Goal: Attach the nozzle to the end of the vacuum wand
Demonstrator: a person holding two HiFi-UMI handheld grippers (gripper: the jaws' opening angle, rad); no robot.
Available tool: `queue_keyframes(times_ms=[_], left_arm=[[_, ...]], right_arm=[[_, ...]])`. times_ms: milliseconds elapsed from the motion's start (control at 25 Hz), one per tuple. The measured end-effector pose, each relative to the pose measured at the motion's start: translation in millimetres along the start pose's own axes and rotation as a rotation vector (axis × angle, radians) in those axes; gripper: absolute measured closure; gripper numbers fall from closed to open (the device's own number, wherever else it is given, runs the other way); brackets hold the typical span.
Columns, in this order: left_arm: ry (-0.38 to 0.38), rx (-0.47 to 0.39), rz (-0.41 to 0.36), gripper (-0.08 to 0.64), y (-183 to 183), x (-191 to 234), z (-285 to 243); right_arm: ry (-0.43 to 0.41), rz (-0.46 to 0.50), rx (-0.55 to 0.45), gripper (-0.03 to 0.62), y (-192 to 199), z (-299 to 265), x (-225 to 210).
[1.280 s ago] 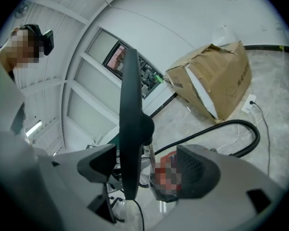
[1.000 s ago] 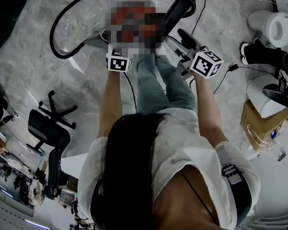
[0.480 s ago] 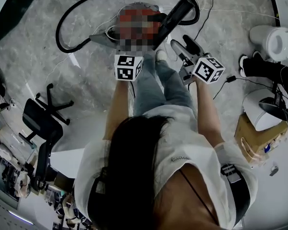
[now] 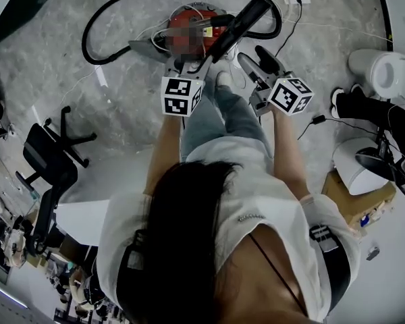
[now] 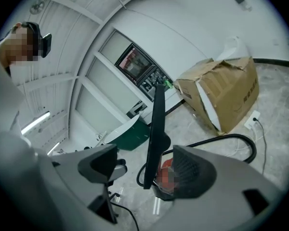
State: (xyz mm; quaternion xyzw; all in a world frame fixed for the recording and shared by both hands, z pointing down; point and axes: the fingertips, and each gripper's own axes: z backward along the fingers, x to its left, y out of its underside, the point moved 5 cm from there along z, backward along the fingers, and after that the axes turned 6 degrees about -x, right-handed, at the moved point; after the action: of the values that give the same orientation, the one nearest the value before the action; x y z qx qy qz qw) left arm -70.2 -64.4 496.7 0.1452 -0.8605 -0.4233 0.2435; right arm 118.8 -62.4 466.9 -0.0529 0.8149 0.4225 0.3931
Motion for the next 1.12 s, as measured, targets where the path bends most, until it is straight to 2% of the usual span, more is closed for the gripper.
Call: queue_keyframes(times_ms=[200, 320, 600, 920, 1120], left_arm=[[-0.011, -0.039, 0.057, 0.319, -10, -15, 16], [-0.025, -0.049, 0.070, 0.336, -9, -27, 26], [-0.047, -0.095, 0.052, 0.383, -15, -50, 37], [-0.070, -0.147, 0.008, 0.413, -36, -59, 48], [-0.081, -0.180, -0.018, 0.430, -45, -63, 56]], right_arm=[[0.007, 0.120, 0.029, 0.222, -7, 8, 9], [-0.011, 0.142, 0.009, 0.222, -8, 14, 18], [-0.020, 0.259, 0.003, 0.222, -14, 24, 32], [-0.048, 0.287, -0.034, 0.227, -25, 28, 48], [-0.105, 0.286, -0.027, 0.235, -22, 26, 63]])
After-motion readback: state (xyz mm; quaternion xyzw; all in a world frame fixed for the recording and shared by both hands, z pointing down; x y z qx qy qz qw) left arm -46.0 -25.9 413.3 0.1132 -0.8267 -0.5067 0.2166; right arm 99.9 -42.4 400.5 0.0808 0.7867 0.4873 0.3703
